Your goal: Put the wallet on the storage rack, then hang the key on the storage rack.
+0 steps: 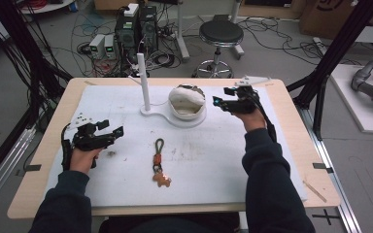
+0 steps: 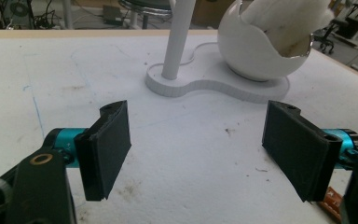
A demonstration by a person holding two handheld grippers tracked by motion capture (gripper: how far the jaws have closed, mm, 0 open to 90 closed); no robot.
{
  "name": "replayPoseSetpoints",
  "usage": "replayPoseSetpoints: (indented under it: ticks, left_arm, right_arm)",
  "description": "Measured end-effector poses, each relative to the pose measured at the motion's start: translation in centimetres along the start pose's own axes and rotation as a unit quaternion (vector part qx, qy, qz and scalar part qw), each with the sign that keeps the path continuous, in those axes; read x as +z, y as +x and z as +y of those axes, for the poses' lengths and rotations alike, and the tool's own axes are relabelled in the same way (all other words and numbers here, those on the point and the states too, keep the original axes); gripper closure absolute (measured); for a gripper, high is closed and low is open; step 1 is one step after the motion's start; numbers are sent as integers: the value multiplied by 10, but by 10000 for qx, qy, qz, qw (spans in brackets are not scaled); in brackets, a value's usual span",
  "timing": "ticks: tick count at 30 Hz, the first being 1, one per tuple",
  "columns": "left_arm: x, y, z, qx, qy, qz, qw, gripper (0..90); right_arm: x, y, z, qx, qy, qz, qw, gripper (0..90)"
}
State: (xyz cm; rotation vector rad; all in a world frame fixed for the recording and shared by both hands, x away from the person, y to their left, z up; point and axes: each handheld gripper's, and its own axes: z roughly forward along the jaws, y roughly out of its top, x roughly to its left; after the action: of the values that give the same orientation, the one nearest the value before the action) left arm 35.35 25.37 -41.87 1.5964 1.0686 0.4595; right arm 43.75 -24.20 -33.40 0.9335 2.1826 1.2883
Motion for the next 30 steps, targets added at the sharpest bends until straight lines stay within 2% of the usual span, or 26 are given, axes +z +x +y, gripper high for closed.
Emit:
replayPoseSetpoints:
  ticks: [4,7,8,10,12,14,16,18,24,30]
  left_arm:
    - [-1,-2,2,3,-103,-27,9999,227]
    - [0,-4,1,47,-103,-55,9999,218]
    - [0,-6,1,32,-96,-72,9999,213]
    - [3,-8,1,83,-73,-92,9999,213]
    - [6,-9,0,122,-79,-107,9998,213]
    - [9,-11,-1,212,7,-116,9997,213]
    - [11,-13,-1,315,89,-123,9994,213]
    - [12,-14,-2,374,100,-133,9992,218]
    - [14,-16,-2,348,102,-153,9992,226]
    - [20,-15,-3,336,184,-247,9990,226]
  right_arm:
    - [-30,-1,-34,-73,29,-262,9996,326]
    - [-46,-2,-59,24,57,-377,9993,300]
    - [-54,-2,-72,91,59,-473,9988,265]
    - [-57,-3,-78,113,76,-518,9986,255]
    - [-64,-3,-90,186,82,-704,9973,224]
    - [-68,-4,-96,164,86,-816,9965,212]
    - [-72,-7,-99,204,72,-814,9964,211]
    - [-74,-10,-101,349,-1,-907,9953,211]
    - [-76,-8,-104,362,31,-877,9955,212]
    - [-84,-13,-111,504,-55,-1006,9936,212]
